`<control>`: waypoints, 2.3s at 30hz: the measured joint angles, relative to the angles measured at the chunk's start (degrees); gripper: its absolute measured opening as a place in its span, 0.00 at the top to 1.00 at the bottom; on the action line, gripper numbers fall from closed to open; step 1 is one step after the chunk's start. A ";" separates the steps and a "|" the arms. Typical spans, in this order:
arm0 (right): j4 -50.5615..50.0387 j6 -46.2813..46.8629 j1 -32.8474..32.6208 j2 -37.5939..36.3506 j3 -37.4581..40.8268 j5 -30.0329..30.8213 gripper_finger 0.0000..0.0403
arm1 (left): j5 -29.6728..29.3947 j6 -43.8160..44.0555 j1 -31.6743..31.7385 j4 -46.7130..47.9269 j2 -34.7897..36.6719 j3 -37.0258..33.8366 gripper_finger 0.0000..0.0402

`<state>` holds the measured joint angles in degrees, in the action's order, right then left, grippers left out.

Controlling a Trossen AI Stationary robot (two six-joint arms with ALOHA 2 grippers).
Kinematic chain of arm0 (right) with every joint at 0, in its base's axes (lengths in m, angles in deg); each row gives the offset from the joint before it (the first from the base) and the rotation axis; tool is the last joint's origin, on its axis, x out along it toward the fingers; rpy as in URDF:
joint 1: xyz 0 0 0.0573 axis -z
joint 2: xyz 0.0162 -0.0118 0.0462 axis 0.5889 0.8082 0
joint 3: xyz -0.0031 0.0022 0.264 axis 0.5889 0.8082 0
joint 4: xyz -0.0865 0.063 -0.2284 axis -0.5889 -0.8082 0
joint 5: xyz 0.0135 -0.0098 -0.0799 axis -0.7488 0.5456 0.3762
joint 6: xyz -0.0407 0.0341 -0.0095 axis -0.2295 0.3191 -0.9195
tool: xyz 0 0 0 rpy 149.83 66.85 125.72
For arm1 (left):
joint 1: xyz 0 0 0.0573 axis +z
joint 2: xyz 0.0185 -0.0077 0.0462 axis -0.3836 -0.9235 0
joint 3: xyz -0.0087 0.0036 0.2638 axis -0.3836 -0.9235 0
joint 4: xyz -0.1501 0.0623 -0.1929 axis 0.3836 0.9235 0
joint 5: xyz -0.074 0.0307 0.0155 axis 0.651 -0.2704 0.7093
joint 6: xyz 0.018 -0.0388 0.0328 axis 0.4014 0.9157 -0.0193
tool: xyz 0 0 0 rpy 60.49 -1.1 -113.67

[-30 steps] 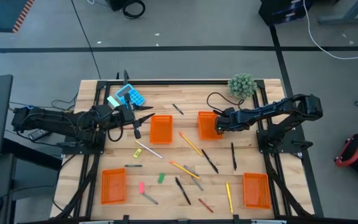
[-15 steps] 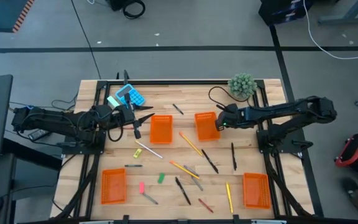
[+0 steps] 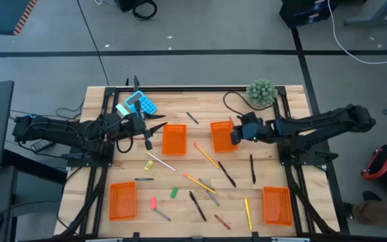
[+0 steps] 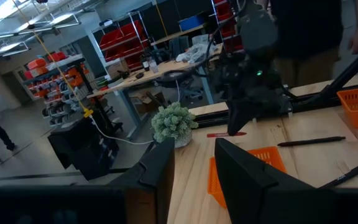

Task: Sort crayons/erasers/pens/pencils in bins
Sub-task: Put the top red crayon into the top right orange bin, then put the top right black pen into the bottom right orange bin

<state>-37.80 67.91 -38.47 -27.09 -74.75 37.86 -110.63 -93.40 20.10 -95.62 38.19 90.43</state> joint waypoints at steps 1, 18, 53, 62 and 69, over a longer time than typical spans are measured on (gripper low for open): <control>1.81 -0.44 -0.66 0.37 0.00 0.00 0.90 | 0.00 0.02 0.00 0.00 0.00 0.00 0.68; 12.49 0.31 -2.08 15.53 -0.04 -3.88 0.90 | -0.01 1.59 -0.02 -0.05 0.00 0.00 0.68; 16.94 -2.11 -0.11 22.12 -0.04 -1.99 0.76 | 0.00 1.89 -0.02 -0.39 0.00 -0.02 0.66; 27.97 -9.26 -0.42 21.69 -0.04 1.31 0.76 | -0.08 1.62 0.44 -0.90 -2.20 -0.02 0.68; 30.51 -14.58 -1.72 21.01 -0.07 1.36 0.76 | -0.01 1.64 0.42 -4.06 -3.96 -0.04 0.67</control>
<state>-7.29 53.34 -40.19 -6.08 -74.81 39.22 -110.65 -91.76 20.51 -99.68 34.23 90.38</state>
